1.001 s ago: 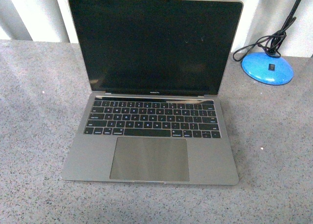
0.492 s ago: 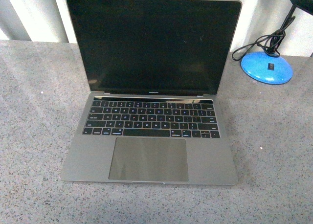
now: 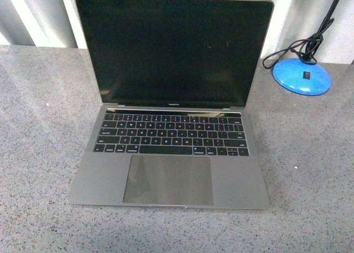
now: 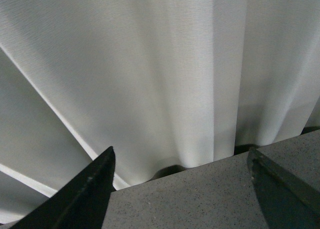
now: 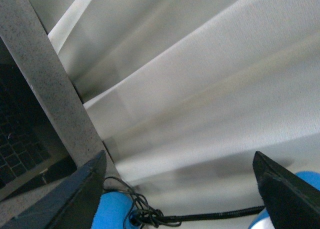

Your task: Close laptop

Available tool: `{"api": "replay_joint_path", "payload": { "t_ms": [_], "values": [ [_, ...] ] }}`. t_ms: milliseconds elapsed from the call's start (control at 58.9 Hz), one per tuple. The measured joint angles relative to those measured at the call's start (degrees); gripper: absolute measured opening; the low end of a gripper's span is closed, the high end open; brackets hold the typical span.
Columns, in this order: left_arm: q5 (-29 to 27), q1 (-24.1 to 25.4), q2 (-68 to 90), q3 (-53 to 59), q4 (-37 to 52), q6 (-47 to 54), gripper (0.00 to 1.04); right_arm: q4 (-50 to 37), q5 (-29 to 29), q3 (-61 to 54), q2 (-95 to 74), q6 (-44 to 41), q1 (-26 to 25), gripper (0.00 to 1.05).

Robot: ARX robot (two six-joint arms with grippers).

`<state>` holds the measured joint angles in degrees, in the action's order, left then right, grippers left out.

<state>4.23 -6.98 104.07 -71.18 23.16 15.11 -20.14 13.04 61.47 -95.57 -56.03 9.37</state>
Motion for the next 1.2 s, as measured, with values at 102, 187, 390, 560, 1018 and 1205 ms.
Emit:
{"api": "replay_joint_path", "payload": {
  "t_ms": [102,187,390,560,1018,1205],
  "values": [
    [-0.15,-1.38,1.16,-2.58,-2.4,1.25,0.57,-0.92,0.81,2.93,-3.28,-0.55,0.46,0.58],
    [-0.76,-2.1,1.27,-2.75,-2.93,1.49,0.43,-0.98,0.92,5.14,-5.6,-1.01,0.46,0.44],
    [-0.22,-3.37,1.73,-2.38,-5.49,2.45,0.03,-0.5,1.4,8.9,-10.19,-0.9,0.61,0.04],
    [1.55,-4.39,3.52,-2.38,-7.39,3.28,0.04,-0.66,1.53,8.98,-10.97,-0.13,2.84,0.01],
    [2.14,-5.99,6.27,-0.37,-5.75,2.58,0.04,-0.96,2.12,11.67,-16.09,1.42,3.28,0.01],
    [2.47,-5.92,7.34,-0.37,-5.75,2.6,0.04,-1.81,2.34,11.65,-17.62,2.38,3.21,0.01]
  ]
}}
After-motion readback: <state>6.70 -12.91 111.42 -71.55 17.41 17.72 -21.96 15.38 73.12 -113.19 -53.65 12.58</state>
